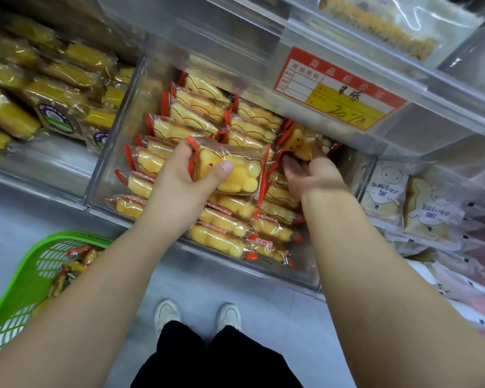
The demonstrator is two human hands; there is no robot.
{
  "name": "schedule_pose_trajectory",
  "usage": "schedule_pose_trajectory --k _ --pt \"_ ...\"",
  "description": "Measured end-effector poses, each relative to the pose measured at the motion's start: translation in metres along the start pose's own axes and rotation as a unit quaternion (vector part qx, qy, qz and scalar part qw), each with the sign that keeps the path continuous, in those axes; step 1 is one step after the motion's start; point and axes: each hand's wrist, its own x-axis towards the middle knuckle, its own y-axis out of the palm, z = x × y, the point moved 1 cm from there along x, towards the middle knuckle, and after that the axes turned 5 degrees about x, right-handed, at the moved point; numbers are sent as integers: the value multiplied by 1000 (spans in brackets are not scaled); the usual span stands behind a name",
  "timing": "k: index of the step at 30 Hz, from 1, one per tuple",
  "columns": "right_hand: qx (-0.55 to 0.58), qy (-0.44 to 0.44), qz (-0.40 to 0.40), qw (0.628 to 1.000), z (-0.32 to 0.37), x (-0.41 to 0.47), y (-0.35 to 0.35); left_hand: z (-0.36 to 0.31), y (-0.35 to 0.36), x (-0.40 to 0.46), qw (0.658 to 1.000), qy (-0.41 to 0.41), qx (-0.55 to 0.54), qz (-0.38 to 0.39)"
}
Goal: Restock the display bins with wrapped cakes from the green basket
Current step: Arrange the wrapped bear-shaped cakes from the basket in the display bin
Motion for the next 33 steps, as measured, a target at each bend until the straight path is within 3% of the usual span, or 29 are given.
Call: schedule_pose_trajectory --k 3,5,9,12,14,16,19,22,29,33 --pt "33 52 34 997 -5 -17 -10 -11 1 -2 1000 21 2 -17" --pt "-57 67 64 994 -11 -31 -24 -19 4 -3 999 32 -16 -16" --pt "-240 -37 135 961 -17 -69 -48 -27 18 0 998 18 -54 19" --pt "-285 -73 169 941 -20 -88 -61 -35 33 2 995 18 -83 56" --pt "-218 -44 153 963 -22 -89 -65 -44 42 3 989 50 -86 112" --pt "-95 1 111 989 -25 -87 -65 -50 50 7 982 95 -11 161" --pt "56 33 62 996 -27 -84 -56 -57 59 23 962 167 160 145" --pt "149 21 39 988 -27 -78 -46 -60 71 41 943 172 265 101" --pt "96 -51 14 994 -26 -56 -32 -56 98 69 855 192 481 12" --pt "76 -67 16 995 -25 -47 -31 -53 94 83 829 239 504 50"
